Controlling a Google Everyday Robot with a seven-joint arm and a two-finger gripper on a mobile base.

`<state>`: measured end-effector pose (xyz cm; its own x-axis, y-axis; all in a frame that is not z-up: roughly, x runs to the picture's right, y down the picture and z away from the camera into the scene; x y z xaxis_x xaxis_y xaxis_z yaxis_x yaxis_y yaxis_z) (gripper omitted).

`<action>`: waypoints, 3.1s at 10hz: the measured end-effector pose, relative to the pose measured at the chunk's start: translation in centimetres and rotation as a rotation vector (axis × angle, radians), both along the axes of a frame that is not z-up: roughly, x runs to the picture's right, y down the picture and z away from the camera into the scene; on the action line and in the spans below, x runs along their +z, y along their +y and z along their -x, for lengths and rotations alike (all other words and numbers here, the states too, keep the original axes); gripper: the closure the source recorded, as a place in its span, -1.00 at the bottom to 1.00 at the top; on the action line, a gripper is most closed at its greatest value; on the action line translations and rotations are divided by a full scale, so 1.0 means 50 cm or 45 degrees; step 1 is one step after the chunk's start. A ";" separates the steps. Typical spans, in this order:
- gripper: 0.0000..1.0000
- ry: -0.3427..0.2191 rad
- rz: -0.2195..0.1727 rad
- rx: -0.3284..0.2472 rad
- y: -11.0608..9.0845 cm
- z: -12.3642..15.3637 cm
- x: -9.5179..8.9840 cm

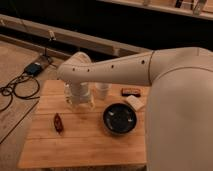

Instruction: Knock the bottle over

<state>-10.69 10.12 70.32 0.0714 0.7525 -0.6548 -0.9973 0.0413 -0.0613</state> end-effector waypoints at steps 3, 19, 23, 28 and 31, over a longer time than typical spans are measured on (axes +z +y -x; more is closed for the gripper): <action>-0.30 0.000 0.000 0.000 0.000 0.000 0.000; -0.30 -0.140 0.042 0.001 -0.125 0.108 0.116; -0.30 -0.253 0.085 0.000 -0.184 0.174 0.126; -0.30 -0.232 0.051 -0.082 -0.231 0.207 0.184; -0.30 -0.177 0.059 -0.113 -0.224 0.195 0.226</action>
<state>-20.44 -1.11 81.59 0.2282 0.7083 -0.6680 -0.9717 0.1225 -0.2021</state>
